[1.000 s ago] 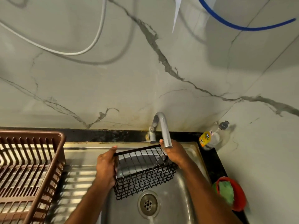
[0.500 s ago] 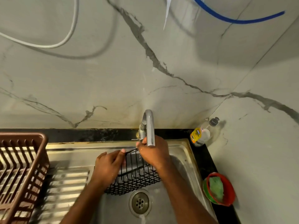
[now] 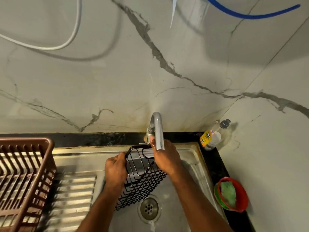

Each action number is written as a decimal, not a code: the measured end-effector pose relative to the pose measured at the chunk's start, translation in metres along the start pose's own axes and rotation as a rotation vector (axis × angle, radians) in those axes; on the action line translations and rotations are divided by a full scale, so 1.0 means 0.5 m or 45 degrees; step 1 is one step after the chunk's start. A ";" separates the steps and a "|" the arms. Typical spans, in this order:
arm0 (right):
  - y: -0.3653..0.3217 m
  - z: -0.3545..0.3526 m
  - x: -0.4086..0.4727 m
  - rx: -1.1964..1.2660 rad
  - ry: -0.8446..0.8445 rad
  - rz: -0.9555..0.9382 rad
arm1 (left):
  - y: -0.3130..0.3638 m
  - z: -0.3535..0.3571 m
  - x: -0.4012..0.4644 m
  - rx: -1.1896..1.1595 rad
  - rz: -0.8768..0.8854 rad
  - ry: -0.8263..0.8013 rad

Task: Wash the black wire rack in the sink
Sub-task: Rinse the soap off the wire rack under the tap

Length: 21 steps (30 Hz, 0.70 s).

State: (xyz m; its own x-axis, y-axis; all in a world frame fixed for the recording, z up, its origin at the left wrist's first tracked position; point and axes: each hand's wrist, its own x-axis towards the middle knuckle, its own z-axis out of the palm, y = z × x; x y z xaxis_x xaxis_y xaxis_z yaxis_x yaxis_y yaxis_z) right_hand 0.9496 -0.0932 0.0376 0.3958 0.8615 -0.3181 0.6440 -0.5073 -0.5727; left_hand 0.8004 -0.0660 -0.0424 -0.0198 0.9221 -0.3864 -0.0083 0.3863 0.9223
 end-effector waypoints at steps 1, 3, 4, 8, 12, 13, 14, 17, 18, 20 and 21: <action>0.001 0.001 -0.002 -0.035 -0.054 0.016 | -0.005 -0.004 -0.002 -0.002 0.007 0.015; -0.006 0.016 -0.014 -0.135 -0.049 0.084 | -0.023 -0.007 -0.005 -0.028 0.022 0.019; -0.016 0.027 -0.022 -0.203 -0.003 0.106 | -0.030 -0.007 -0.008 -0.055 0.027 0.006; -0.061 0.081 -0.055 -0.385 0.057 0.007 | -0.012 0.018 -0.037 -0.059 0.040 0.090; -0.071 0.105 -0.067 -0.474 0.119 -0.022 | -0.011 0.033 -0.042 -0.086 0.018 0.137; -0.068 0.104 -0.066 -0.477 0.128 -0.021 | -0.016 0.031 -0.036 -0.069 0.042 0.114; -0.063 0.101 -0.061 -0.448 0.125 -0.010 | -0.021 0.029 -0.032 -0.050 0.071 0.082; -0.026 0.104 -0.014 -0.406 0.117 0.013 | -0.022 0.029 -0.024 -0.048 0.101 0.029; -0.011 0.105 0.003 -0.434 0.105 0.011 | -0.024 0.029 -0.022 -0.066 0.078 0.033; 0.023 0.097 0.036 -0.421 0.086 0.077 | -0.031 0.026 -0.019 -0.115 0.052 0.036; 0.035 0.081 0.047 -0.359 0.095 0.140 | -0.034 0.024 -0.019 -0.140 0.047 0.026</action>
State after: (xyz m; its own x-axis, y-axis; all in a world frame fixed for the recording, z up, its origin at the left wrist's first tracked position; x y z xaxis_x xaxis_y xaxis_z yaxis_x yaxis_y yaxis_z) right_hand 0.9439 -0.0809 -0.0105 0.5132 0.8024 -0.3044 0.7468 -0.5924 -0.3025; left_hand 0.8129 -0.0811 -0.0543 -0.0425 0.9347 -0.3528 -0.1164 0.3461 0.9309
